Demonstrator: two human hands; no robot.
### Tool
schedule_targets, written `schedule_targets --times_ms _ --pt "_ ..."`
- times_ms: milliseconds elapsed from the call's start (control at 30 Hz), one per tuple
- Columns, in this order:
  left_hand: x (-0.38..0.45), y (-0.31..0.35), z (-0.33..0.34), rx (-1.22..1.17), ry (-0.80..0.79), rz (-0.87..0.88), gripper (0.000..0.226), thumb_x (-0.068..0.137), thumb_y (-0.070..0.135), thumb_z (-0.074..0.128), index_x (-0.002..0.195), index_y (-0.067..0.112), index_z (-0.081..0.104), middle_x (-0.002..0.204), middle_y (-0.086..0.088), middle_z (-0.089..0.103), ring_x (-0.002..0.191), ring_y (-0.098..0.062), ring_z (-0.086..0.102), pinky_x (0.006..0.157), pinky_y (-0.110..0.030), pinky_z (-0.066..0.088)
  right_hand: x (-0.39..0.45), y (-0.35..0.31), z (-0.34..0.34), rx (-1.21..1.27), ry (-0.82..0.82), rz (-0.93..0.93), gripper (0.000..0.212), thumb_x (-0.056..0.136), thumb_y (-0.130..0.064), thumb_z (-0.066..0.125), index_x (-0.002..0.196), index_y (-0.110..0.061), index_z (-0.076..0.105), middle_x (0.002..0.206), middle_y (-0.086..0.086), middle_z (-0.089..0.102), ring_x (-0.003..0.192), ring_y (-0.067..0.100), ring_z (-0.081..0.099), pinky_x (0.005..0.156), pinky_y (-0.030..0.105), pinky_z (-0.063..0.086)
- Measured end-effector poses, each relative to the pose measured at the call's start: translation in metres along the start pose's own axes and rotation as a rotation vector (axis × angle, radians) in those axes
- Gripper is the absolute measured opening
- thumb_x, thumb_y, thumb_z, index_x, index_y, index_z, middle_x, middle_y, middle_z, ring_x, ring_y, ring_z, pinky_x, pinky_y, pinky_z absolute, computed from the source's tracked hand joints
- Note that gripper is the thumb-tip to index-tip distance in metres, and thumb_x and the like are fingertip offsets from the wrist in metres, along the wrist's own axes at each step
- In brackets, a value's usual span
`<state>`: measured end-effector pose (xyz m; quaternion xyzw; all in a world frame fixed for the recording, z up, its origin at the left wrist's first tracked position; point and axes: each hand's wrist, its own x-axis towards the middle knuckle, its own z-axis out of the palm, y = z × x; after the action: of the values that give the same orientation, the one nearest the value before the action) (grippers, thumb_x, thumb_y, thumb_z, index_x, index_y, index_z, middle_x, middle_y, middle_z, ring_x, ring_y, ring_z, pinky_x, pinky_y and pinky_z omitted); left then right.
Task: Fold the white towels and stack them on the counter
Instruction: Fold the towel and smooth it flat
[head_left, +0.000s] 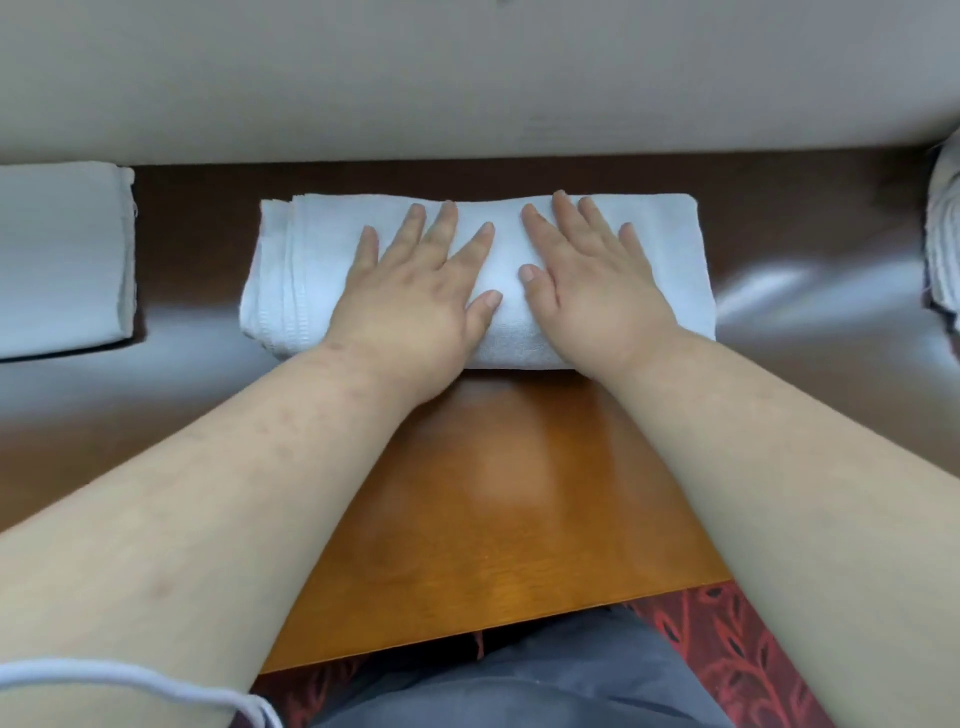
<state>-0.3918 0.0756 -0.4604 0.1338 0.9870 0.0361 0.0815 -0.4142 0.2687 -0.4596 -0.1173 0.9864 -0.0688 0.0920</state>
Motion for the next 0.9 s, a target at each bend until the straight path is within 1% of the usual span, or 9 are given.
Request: schedule_targets --times_ms 100,167,233,400,533,600,667,767,900 --pt "0.003 -0.027 0.001 -0.017 -0.054 -0.161 0.083 0.079 0.083 0.004 0.152 0.043 0.001 0.165 -0.004 -0.001 0.15 -0.028 -0.002 0.115 -0.06 0.002 0.002 0.021 -0.001 -0.016 -0.03 0.039 0.08 0.089 -0.075 0.017 0.157 -0.034 0.009 0.167 0.002 0.001 0.153 0.019 -0.004 0.122 0.05 0.0" --pt "-0.001 -0.048 0.004 -0.043 -0.06 -0.257 0.084 0.079 0.084 0.003 0.152 0.042 -0.001 0.164 -0.006 0.0 0.151 -0.027 -0.002 0.115 -0.061 0.005 0.0 0.033 -0.001 -0.02 -0.039 0.057 0.089 0.084 -0.085 0.016 0.157 -0.034 0.007 0.167 0.002 0.0 0.153 0.019 -0.005 0.122 0.05 0.0" --pt "-0.004 -0.061 0.005 -0.101 -0.034 -0.274 0.08 0.084 0.078 0.006 0.153 0.038 0.001 0.164 -0.009 0.002 0.151 -0.027 -0.001 0.117 -0.061 0.009 0.001 0.036 0.001 -0.014 -0.032 0.037 0.093 0.082 -0.087 0.013 0.157 -0.033 0.006 0.167 0.003 0.001 0.153 0.02 -0.005 0.122 0.051 0.001" --pt "-0.005 -0.058 0.005 -0.131 -0.02 -0.254 0.077 0.089 0.073 0.013 0.155 0.034 0.004 0.164 -0.01 0.005 0.151 -0.027 0.0 0.118 -0.058 0.01 0.005 0.053 -0.003 0.012 -0.059 -0.005 0.09 0.085 -0.084 0.011 0.158 -0.032 0.004 0.167 0.001 0.001 0.153 0.017 -0.003 0.123 0.049 0.006" --pt "-0.001 -0.049 -0.003 0.022 -0.032 -0.299 0.072 0.09 0.061 0.011 0.155 0.029 0.005 0.163 -0.014 0.006 0.15 -0.032 0.001 0.116 -0.062 0.004 0.001 0.067 -0.009 0.005 -0.075 0.114 0.083 0.091 -0.074 0.014 0.159 -0.028 0.003 0.167 0.001 -0.001 0.153 0.016 -0.005 0.122 0.053 0.002" --pt "0.005 -0.029 -0.012 0.022 0.041 -0.211 0.07 0.087 0.044 0.017 0.155 0.027 0.012 0.162 -0.016 0.007 0.149 -0.034 0.003 0.115 -0.062 0.004 0.006 0.055 -0.013 -0.046 -0.047 0.143 0.079 0.092 -0.067 0.012 0.159 -0.025 0.008 0.167 0.004 0.002 0.153 0.019 -0.003 0.121 0.055 -0.002" --pt "0.005 -0.008 -0.014 -0.02 0.079 -0.077 0.068 0.087 0.038 0.017 0.154 0.029 0.015 0.163 -0.013 0.01 0.149 -0.033 0.006 0.116 -0.061 0.007 0.004 0.036 -0.012 -0.017 0.026 0.139 0.074 0.093 -0.059 0.012 0.158 -0.025 0.014 0.167 0.005 0.006 0.153 0.021 0.0 0.121 0.056 -0.002" --pt "-0.001 -0.004 -0.001 0.0 0.01 -0.11 0.065 0.092 0.057 0.01 0.154 0.035 0.009 0.164 -0.009 0.007 0.15 -0.032 0.003 0.116 -0.062 0.008 -0.01 0.024 0.002 0.033 0.018 0.093 0.074 0.093 -0.063 0.015 0.158 -0.028 0.01 0.167 0.002 0.003 0.153 0.02 -0.002 0.122 0.052 -0.001" --pt "-0.008 -0.049 0.007 -0.104 -0.008 -0.365 0.07 0.089 0.069 0.009 0.152 0.041 0.005 0.164 -0.007 0.004 0.15 -0.029 0.002 0.115 -0.063 0.011 -0.01 0.051 0.0 0.015 -0.008 0.161 0.084 0.088 -0.078 0.012 0.158 -0.032 0.006 0.167 -0.001 -0.001 0.153 0.016 -0.004 0.122 0.052 0.001"
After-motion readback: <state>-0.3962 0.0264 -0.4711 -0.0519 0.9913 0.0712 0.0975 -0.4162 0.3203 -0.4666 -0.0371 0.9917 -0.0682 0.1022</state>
